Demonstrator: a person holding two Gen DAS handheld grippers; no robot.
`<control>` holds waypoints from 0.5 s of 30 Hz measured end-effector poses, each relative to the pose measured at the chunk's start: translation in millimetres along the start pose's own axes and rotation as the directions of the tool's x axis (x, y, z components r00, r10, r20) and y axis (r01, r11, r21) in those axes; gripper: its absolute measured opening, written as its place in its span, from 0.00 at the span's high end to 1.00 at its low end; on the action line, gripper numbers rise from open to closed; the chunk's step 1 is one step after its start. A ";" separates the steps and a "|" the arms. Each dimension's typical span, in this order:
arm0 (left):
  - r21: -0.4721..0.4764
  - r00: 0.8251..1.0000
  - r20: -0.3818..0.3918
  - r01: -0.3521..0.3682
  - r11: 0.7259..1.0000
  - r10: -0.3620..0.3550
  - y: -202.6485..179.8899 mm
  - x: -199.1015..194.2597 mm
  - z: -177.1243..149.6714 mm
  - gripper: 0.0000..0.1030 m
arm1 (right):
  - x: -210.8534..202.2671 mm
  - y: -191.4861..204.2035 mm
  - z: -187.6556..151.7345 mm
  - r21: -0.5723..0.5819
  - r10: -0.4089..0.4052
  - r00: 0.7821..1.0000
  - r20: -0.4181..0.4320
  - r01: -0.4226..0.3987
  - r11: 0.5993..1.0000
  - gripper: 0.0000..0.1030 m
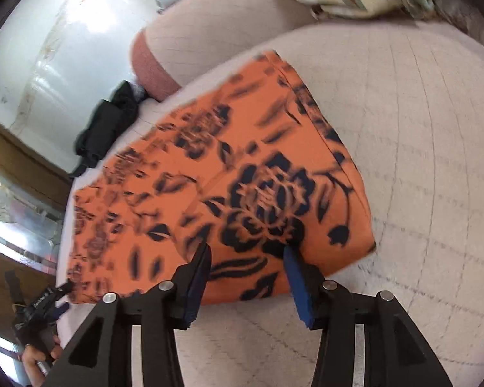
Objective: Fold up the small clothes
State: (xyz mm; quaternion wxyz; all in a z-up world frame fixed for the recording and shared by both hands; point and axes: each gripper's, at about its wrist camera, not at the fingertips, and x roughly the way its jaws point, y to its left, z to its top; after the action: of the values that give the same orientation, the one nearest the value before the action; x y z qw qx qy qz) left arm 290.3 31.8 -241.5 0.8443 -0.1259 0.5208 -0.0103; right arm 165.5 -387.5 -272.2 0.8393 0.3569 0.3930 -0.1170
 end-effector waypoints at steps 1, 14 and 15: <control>-0.032 1.000 0.011 0.002 0.999 -0.002 7.9 -7.0 -4.5 0.14 | -6.6 -1.1 0.6 0.011 0.028 0.999 0.020 -0.028 1.000 0.51; -0.145 0.975 -0.003 0.221 0.964 -0.224 -7.1 -2.8 -32.2 0.14 | -17.8 -51.4 -31.2 0.375 0.261 0.963 -0.072 -0.217 0.901 0.43; -0.139 0.970 0.004 0.241 0.960 -0.243 -11.9 0.5 -26.8 0.14 | -14.0 -55.3 -34.7 0.410 0.270 0.960 -0.078 -0.215 0.886 0.43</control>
State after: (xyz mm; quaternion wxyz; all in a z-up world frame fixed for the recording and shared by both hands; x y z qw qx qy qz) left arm 268.3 14.9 -250.7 0.8226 -0.2467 0.5064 -0.0782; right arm 109.9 -404.4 -305.0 0.7293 0.5730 0.3683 -0.0642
